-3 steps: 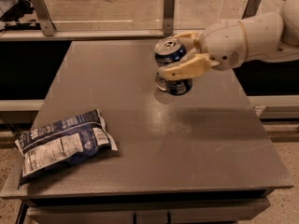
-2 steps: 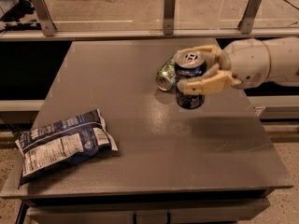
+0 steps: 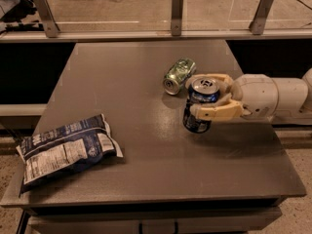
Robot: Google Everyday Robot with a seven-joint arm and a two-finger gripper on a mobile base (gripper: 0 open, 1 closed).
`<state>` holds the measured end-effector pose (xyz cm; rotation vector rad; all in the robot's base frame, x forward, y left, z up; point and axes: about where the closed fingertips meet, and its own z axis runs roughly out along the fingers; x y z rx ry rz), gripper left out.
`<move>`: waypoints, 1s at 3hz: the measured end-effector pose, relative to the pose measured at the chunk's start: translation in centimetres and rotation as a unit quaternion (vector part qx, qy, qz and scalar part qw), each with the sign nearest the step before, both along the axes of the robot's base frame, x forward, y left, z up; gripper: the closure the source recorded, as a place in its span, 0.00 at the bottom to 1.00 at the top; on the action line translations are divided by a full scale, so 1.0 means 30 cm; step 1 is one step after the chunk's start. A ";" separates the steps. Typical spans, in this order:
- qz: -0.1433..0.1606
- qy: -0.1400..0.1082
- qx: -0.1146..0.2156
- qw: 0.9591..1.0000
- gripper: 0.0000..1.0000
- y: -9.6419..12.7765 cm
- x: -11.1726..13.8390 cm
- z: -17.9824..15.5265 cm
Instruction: Place pepsi can upright
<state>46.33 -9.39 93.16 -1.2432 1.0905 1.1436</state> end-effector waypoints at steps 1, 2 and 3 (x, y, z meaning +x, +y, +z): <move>-0.004 0.006 0.012 1.000 0.58 -0.015 -0.002 -0.046; -0.008 0.009 0.012 1.000 0.35 -0.021 -0.003 -0.076; -0.010 0.012 0.015 1.000 0.12 -0.027 -0.001 -0.093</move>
Offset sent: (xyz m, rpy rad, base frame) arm -0.0003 -0.0139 -0.0354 0.0258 0.0284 -0.0359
